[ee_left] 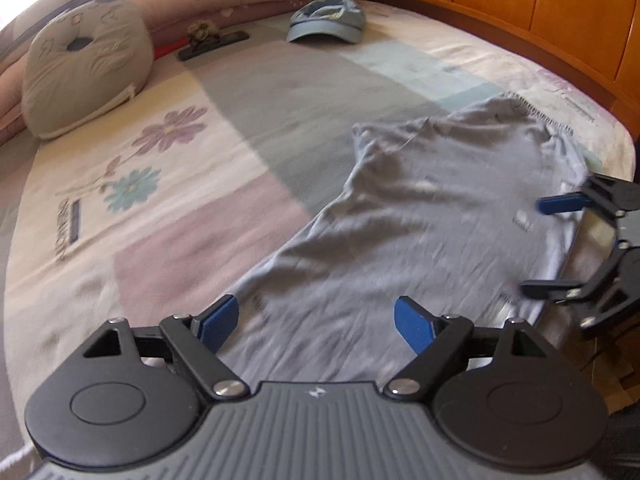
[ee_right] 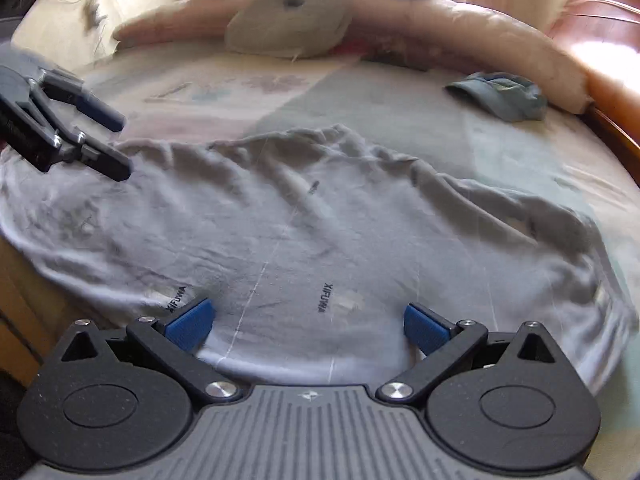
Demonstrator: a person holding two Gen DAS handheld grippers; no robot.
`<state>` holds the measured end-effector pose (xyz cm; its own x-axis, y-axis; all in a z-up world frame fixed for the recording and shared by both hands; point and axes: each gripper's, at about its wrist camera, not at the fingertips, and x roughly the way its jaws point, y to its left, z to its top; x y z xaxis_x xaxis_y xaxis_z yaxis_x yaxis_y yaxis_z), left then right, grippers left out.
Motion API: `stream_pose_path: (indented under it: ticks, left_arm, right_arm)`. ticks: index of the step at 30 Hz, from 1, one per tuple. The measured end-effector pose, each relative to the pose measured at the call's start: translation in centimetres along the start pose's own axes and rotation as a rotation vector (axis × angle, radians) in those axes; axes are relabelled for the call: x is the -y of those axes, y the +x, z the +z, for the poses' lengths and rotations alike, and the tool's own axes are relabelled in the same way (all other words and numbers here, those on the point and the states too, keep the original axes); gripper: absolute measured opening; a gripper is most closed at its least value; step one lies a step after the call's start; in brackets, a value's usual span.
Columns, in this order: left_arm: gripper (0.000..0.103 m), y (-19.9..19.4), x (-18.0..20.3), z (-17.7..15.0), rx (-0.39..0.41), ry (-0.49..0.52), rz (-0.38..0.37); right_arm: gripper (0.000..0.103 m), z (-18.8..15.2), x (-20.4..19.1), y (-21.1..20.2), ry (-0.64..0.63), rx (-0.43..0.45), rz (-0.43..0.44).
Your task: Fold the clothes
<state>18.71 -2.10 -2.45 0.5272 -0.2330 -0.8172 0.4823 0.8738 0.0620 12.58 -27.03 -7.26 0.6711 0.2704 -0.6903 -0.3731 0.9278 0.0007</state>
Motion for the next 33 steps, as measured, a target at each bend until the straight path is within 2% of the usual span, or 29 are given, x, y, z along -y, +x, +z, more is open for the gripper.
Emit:
stream_pose_path:
  ticks: [2, 5, 8, 11, 14, 16, 18, 20, 23, 26, 29, 31, 33]
  left_arm:
    - [0.085, -0.2, -0.9, -0.9, -0.017, -0.020, 0.019]
    - [0.085, -0.6, -2.0, -1.4, -0.005, -0.033, 0.007]
    - [0.085, -0.7, -2.7, -1.7, -0.001, -0.034, -0.009]
    - [0.085, -0.8, -2.6, -2.4, -0.002, -0.012, -0.003]
    - [0.085, -1.4, -3.4, -3.8, -0.007, -0.028, -0.008]
    - [0.085, -1.8, -4.4, -4.8, -0.015, -0.047, 0.004]
    - [0.085, -2.3, -5.5, -5.6, -0.015, -0.052, 0.033]
    - [0.085, -2.5, -6.4, -5.9, -0.017, -0.054, 0.057]
    - [0.085, -2.5, -7.3, -6.1, -0.017, -0.064, 0.079]
    - [0.085, -2.6, -7.7, -6.9, -0.014, -0.074, 0.048]
    - [0.085, -2.8, -8.2, -7.8, -0.016, -0.083, 0.021]
    - [0.086, -2.6, -8.5, -8.6, -0.041, -0.081, 0.032]
    - [0.088, -2.7, -8.8, -9.0, -0.042, -0.089, 0.021]
  right_arm:
    - [0.103, -0.4, -0.1, -1.1, 0.001, -0.031, -0.017]
    - [0.103, 0.2, -0.5, -2.0, -0.018, -0.091, -0.043]
    - [0.103, 1.9, -1.6, -2.4, -0.017, -0.007, -0.049]
    - [0.103, 3.1, -3.2, -0.9, 0.005, 0.001, -0.050]
    - [0.103, 2.1, -4.7, 0.6, 0.002, -0.078, -0.053]
    - [0.103, 1.2, -4.8, -0.2, 0.042, -0.076, -0.055]
    - [0.103, 1.2, -4.7, -0.8, 0.056, -0.119, -0.057]
    - [0.103, 2.1, -5.2, -1.2, 0.049, -0.106, -0.078]
    - [0.103, 3.9, -6.5, -0.9, 0.057, -0.041, -0.076]
    - [0.103, 4.9, -8.6, 1.0, 0.067, -0.040, -0.067]
    - [0.103, 4.3, -10.7, 2.3, 0.041, -0.088, -0.039]
    - [0.103, 3.5, -11.7, 2.0, 0.004, -0.105, -0.060]
    - [0.103, 3.3, -11.5, 1.1, 0.029, -0.115, -0.062]
